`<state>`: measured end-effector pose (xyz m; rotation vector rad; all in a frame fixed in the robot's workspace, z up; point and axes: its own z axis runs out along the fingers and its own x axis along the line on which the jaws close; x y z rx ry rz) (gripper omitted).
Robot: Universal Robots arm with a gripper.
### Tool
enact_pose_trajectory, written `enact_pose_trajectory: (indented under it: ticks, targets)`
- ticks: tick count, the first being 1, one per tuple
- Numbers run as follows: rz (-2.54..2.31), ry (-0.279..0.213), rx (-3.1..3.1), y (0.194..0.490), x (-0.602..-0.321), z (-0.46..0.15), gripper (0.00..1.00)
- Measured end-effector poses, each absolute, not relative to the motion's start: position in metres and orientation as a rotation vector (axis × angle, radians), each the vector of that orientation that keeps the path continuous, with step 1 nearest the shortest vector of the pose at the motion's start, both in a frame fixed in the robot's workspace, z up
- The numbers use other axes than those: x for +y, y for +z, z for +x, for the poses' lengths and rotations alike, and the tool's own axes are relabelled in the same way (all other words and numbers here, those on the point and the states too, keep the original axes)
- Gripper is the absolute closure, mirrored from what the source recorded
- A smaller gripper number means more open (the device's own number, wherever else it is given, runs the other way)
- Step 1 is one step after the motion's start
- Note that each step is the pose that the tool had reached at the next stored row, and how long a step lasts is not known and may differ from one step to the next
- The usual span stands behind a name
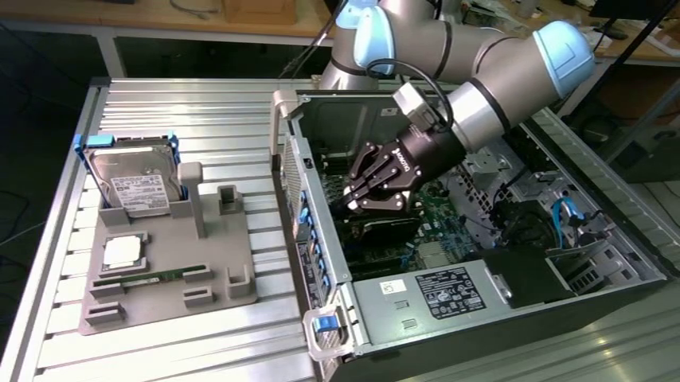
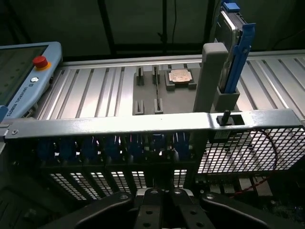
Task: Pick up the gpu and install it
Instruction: 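Press down on the gpu until it lock into place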
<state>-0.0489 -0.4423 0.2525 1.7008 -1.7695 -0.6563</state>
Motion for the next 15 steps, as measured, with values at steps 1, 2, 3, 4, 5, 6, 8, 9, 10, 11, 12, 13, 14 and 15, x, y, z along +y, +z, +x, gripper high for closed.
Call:
enact_pose_trajectory:
  ticks: [1, 2, 3, 4, 5, 6, 8, 9, 10, 11, 12, 13, 14, 15]
  targets:
    - [1.701, -0.652, -1.772, 0.2523, -0.4406, -0.0489, 0.89]
    - [1.702, -0.647, -1.774, 0.2519, -0.4387, -0.0489, 0.89]
    - [1.704, -0.643, -1.777, 0.2513, -0.4365, -0.0489, 0.89]
    - [1.705, -0.639, -1.779, 0.2506, -0.4349, -0.0489, 0.89]
    - [1.706, -0.637, -1.78, 0.2497, -0.4336, -0.0489, 0.89]
    - [1.707, -0.637, -1.781, 0.2486, -0.4331, -0.0489, 0.89]
    - [1.707, -0.636, -1.781, 0.2485, -0.4331, -0.0488, 0.89]
    - [1.707, -0.636, -1.781, 0.2486, -0.4331, -0.0488, 0.89]
    - [1.707, -0.636, -1.781, 0.2485, -0.4331, -0.0489, 0.89]
    - [1.707, -0.636, -1.781, 0.2486, -0.4331, -0.0489, 0.89]
    - [1.707, -0.636, -1.781, 0.2485, -0.4331, -0.0489, 0.89]
    - [1.707, -0.636, -1.781, 0.2485, -0.4331, -0.0489, 0.89]
    - [1.707, -0.636, -1.781, 0.2485, -0.4331, -0.0489, 0.89]
    - [1.707, -0.636, -1.781, 0.2485, -0.4331, -0.0489, 0.89]
